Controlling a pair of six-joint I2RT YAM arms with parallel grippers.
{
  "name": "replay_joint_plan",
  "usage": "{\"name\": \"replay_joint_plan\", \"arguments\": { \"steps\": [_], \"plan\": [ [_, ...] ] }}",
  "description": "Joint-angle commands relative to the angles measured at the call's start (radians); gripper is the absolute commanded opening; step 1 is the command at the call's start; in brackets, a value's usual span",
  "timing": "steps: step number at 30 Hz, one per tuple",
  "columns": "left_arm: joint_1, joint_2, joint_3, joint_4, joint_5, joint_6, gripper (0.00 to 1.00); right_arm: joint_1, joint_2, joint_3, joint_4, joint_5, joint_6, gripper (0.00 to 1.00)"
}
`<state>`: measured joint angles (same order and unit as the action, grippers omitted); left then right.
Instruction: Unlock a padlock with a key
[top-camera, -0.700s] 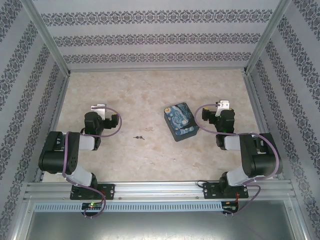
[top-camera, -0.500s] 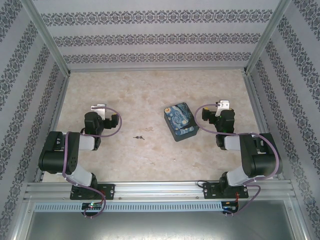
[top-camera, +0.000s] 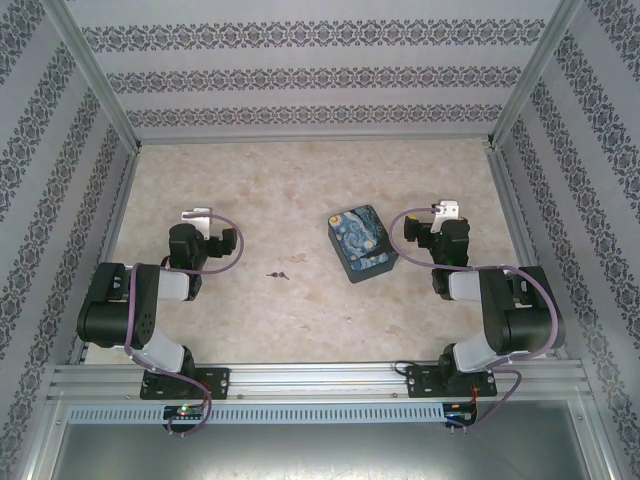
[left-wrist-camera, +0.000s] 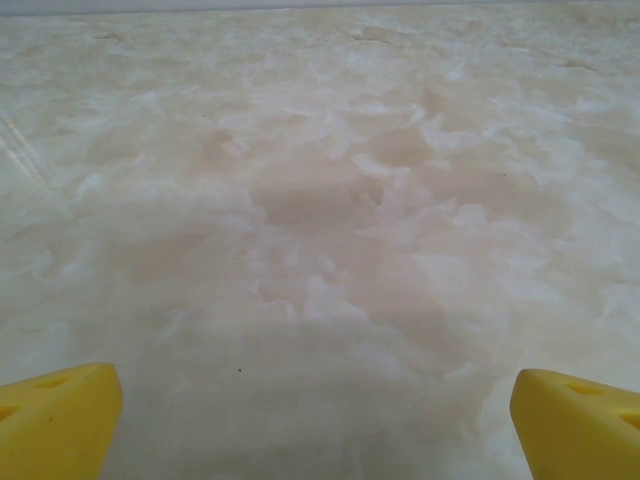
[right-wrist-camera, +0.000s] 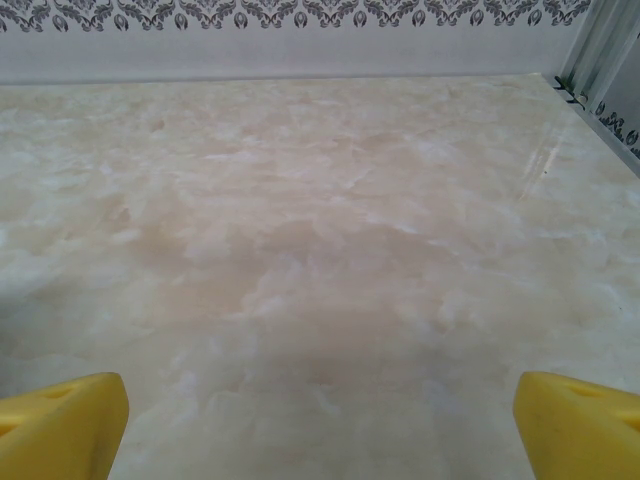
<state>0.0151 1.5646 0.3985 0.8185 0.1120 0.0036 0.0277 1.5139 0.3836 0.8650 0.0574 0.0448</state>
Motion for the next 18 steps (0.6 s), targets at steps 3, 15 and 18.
{"name": "replay_joint_plan", "arguments": {
  "steps": [3, 15, 18],
  "plan": [
    [0.01, -0.002, 0.02, 0.002, -0.014, -0.006, 1.0, -0.02, -0.003, 0.008, 0.018, -0.034, -0.011, 0.98],
    [0.008, -0.116, 0.325, -0.596, 0.011, -0.078, 1.0, -0.046, -0.313, 0.339, -0.78, -0.12, 0.335, 0.98],
    [-0.006, -0.146, 0.376, -0.69, 0.025, -0.197, 1.0, -0.045, -0.301, 0.353, -0.851, -0.283, 0.379, 0.98]
  ]
}}
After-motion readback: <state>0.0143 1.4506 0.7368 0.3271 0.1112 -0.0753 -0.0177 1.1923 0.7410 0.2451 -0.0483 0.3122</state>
